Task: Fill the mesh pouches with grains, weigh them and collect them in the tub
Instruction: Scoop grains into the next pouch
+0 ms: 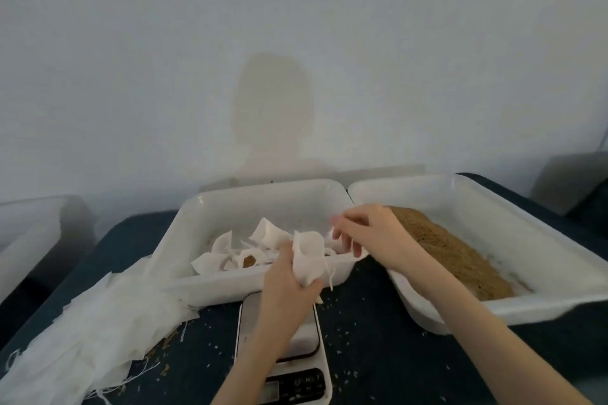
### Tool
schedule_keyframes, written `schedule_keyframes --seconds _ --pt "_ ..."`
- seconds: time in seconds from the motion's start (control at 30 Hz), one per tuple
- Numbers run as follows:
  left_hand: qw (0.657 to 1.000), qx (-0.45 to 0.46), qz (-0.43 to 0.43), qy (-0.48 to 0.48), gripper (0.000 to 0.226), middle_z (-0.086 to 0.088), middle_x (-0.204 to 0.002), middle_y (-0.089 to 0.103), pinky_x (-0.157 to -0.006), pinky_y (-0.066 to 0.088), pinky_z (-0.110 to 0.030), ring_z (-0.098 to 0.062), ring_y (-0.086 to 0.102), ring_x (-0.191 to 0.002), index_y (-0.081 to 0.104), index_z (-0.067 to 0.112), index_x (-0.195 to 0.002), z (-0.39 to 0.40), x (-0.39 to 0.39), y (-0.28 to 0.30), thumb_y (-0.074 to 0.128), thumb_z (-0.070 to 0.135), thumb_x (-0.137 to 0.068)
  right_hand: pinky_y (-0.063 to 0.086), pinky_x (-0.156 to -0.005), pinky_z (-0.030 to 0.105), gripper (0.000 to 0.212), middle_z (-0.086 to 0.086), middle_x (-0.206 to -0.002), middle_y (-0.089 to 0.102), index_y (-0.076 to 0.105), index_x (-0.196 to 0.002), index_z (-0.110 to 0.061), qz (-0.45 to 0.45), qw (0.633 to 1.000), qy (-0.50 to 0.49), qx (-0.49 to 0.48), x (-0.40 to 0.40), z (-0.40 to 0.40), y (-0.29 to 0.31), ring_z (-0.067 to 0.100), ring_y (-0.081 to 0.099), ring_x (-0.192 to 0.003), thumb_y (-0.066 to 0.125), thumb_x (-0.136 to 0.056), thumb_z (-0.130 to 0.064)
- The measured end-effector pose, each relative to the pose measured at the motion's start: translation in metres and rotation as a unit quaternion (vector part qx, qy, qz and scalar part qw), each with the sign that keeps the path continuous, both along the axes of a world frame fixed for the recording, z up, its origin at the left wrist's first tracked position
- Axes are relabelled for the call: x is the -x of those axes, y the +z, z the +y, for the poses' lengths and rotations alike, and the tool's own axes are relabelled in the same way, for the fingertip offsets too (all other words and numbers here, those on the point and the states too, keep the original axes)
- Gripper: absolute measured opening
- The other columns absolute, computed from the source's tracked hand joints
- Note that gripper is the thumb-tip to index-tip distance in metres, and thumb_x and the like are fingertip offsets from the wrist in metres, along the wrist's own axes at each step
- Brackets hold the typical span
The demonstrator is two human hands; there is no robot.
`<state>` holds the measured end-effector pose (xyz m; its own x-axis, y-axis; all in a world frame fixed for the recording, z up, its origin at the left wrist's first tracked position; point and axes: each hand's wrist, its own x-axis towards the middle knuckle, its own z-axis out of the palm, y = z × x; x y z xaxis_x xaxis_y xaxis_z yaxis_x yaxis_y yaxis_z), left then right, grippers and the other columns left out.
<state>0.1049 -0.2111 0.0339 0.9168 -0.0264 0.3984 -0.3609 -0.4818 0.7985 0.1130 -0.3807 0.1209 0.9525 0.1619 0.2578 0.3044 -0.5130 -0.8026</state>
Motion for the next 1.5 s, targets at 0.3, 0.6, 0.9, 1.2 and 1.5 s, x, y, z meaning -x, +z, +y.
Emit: schedule_keyframes --seconds 0.3,0.6,0.9,1.2,1.5 --pt "0.997 -0.074 0.017 -0.028 0.048 0.015 -0.079 0.056 -0.059 0.04 0.002 0.021 0.052 -0.08 0.043 0.042 -0.103 -0.016 -0.017 -0.006 0.073 0.016 -0.077 0.048 -0.071 0.032 0.04 -0.004 -0.07 0.052 0.052 -0.068 -0.019 0.209 0.844 -0.136 0.475 -0.033 -0.135 -0.049 0.016 0.053 -0.071 0.051 -0.089 -0.054" --pt "0.994 -0.081 0.059 -0.05 0.052 0.003 -0.076 0.06 -0.053 0.044 -0.007 0.006 0.06 -0.07 0.048 0.022 -0.121 -0.016 -0.016 -0.016 0.069 0.004 -0.077 0.051 -0.072 0.028 0.02 -0.004 -0.086 0.06 0.055 -0.082 -0.018 0.185 0.828 -0.159 0.505 -0.041 -0.142 -0.061 0.016 0.062 -0.084 0.059 -0.087 -0.037" --pt "0.996 -0.066 0.062 -0.025 0.066 0.011 -0.086 0.058 -0.057 0.042 -0.005 -0.006 0.058 -0.076 0.037 0.034 -0.128 -0.01 -0.018 -0.017 0.069 0.006 -0.078 0.048 -0.061 0.025 0.004 -0.009 -0.073 0.056 0.065 -0.084 -0.024 0.154 0.764 -0.207 0.592 -0.044 -0.193 -0.031 0.01 0.054 -0.063 0.064 -0.083 -0.02" --pt "0.994 -0.06 0.08 -0.05 0.059 0.008 -0.088 0.06 -0.06 0.044 -0.006 -0.008 0.059 -0.078 0.043 0.021 -0.13 -0.012 -0.014 -0.018 0.068 0.003 -0.078 0.037 -0.046 0.008 0.036 -0.021 -0.054 0.055 0.054 -0.06 -0.04 0.168 0.886 -0.114 0.416 -0.045 -0.208 -0.055 -0.01 0.05 -0.043 0.068 -0.083 -0.016" --pt "0.992 -0.052 0.095 -0.056 0.068 0.002 -0.088 0.063 -0.058 0.045 -0.007 0.002 0.062 -0.075 0.037 0.019 -0.139 -0.009 -0.009 -0.014 0.065 0.0 -0.081 0.043 -0.065 0.015 0.019 -0.013 -0.079 0.061 0.062 -0.081 -0.031 0.16 0.887 -0.14 0.411 -0.032 -0.218 -0.044 0.003 0.057 -0.073 0.065 -0.082 -0.013"
